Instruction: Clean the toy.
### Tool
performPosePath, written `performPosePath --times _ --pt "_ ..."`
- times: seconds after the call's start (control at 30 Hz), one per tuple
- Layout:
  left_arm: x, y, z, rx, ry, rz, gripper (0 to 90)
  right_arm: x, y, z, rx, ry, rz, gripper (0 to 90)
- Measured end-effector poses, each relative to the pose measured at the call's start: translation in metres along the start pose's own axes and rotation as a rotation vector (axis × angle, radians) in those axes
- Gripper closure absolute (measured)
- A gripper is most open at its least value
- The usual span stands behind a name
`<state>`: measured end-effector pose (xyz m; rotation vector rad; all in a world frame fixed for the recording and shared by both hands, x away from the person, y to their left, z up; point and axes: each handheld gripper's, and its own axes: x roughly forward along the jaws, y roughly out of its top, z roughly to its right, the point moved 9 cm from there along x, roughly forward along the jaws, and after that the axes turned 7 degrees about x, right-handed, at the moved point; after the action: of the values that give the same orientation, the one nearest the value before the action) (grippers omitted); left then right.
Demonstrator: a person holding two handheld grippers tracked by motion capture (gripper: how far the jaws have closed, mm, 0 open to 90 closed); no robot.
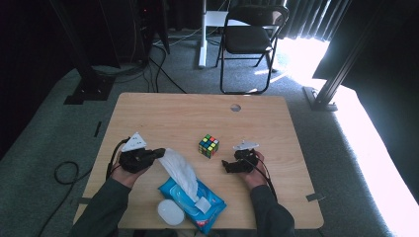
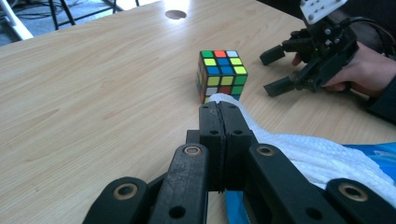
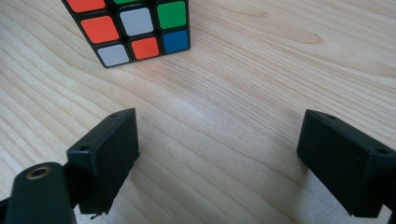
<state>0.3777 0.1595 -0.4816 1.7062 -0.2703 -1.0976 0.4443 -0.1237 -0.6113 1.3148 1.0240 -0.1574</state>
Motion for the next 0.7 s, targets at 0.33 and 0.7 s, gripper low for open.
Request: performPosePath --times 0.33,0.7 --pt "-0.007 -0.003 -0.014 -0.040 0.053 0.010 89.3 0.000 0.000 0.000 0.000 0.000 0.000 12.6" --pt "-0.022 0.003 -0.022 -0.057 0.081 0.060 89.3 0.000 0.000 0.000 0.000 0.000 0.000 12.6"
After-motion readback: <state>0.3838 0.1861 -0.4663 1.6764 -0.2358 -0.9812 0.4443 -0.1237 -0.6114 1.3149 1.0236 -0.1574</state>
